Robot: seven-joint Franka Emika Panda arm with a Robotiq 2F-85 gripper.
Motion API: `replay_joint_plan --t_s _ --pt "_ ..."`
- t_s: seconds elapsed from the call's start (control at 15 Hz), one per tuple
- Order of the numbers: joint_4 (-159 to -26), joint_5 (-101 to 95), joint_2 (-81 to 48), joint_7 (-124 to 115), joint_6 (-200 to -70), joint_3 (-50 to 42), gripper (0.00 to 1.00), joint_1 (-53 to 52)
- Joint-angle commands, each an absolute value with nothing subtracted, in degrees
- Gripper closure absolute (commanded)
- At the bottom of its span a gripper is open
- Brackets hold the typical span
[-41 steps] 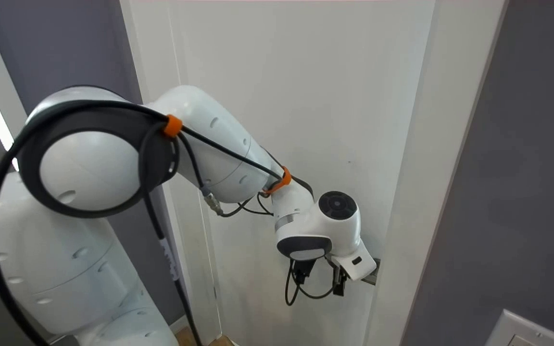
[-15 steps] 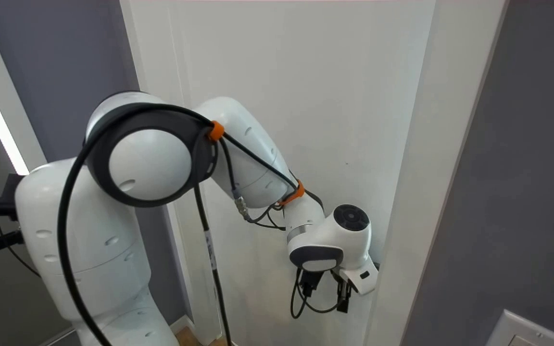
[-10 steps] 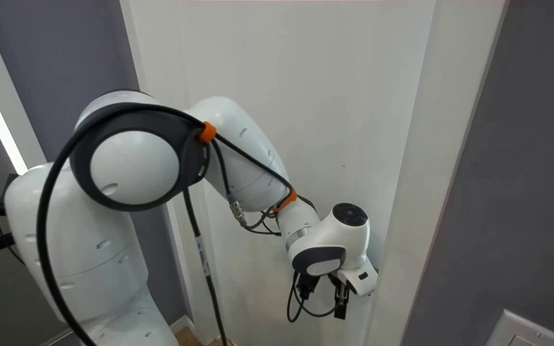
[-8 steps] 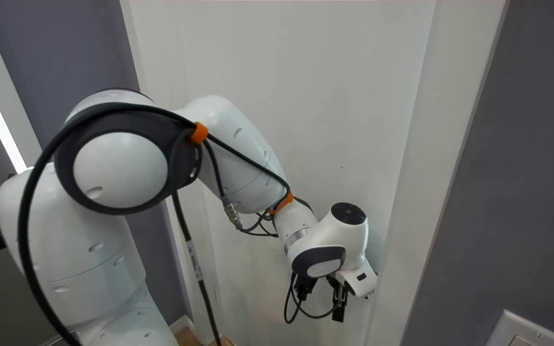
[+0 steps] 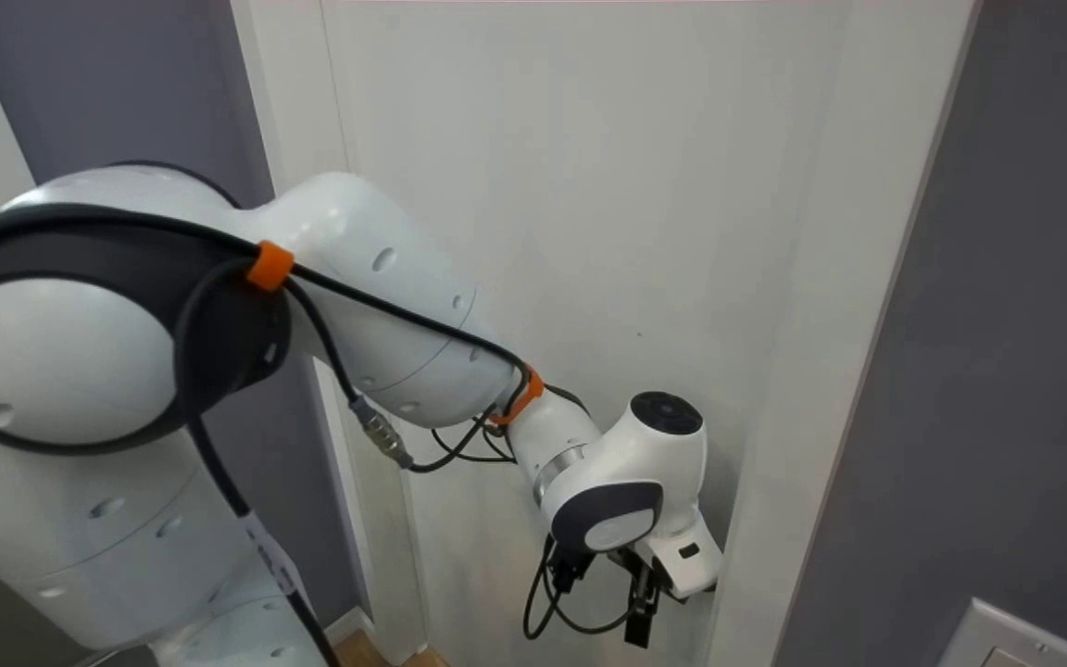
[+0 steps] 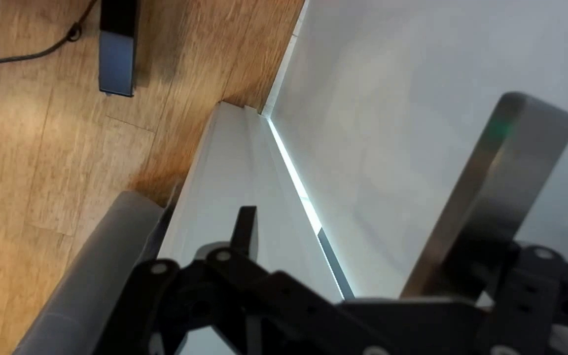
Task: Pull the door forward until it is completely closed
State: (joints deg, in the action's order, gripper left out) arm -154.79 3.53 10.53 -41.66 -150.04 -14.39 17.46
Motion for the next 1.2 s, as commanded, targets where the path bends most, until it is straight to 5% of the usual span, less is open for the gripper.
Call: replay_joint_plan --t_s 0.0,1.13 --pt "-156.8 0.5 14.6 -43.4 -147.2 -14.0 0.00 21.4" --pt "-158.6 13.4 21.6 -20.8 -144.8 -13.8 0.00 16.3"
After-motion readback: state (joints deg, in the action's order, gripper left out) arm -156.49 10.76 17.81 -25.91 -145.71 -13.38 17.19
